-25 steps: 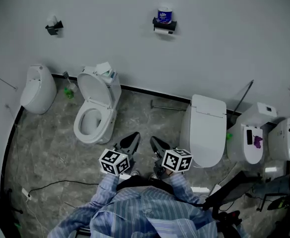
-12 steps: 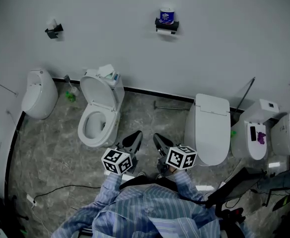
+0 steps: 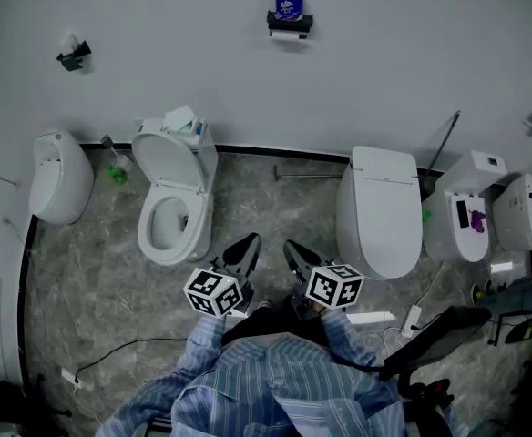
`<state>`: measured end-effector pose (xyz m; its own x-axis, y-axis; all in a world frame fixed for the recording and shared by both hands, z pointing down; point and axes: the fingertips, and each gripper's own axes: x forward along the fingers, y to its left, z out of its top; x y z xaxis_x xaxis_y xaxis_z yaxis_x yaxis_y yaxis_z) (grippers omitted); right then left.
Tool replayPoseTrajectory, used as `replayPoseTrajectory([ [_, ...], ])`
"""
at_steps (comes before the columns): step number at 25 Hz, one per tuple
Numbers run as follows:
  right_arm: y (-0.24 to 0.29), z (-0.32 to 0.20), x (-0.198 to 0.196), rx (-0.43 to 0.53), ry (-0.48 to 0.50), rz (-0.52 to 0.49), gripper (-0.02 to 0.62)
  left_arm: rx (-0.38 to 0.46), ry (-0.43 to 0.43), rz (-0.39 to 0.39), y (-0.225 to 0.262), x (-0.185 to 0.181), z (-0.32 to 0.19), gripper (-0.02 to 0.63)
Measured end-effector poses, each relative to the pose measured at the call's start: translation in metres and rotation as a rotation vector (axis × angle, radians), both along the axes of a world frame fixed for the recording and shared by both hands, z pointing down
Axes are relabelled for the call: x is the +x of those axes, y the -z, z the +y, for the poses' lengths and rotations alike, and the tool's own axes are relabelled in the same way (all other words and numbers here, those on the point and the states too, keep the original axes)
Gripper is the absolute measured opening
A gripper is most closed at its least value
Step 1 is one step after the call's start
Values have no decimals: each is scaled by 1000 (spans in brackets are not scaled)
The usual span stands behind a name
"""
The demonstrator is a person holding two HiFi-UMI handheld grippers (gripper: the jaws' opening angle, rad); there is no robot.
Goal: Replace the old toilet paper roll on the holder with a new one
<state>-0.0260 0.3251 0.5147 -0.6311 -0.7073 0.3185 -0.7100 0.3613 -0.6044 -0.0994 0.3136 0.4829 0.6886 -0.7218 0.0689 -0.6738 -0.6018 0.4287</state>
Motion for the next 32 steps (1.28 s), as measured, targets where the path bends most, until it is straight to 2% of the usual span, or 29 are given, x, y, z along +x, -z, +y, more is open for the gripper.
replayPoseTrajectory([
  [6,-8,-12,7,-20,7,-12,2,-21,-42,-5,-12,20,-14,6],
  [12,-13,-57,15,-36,43,-24,2,-38,1,19,-12,26,-54,6],
  [17,-10,-113,24,-43,102,-33,2,-47,45,16,-11,38,-107,6],
  [22,1,-176,51,-53,132,-51,2,-39,57,37,1,71,-167,5],
  [32,1,-272,115,-56,157,-52,2,-28,79,23,7,129,-255,6],
])
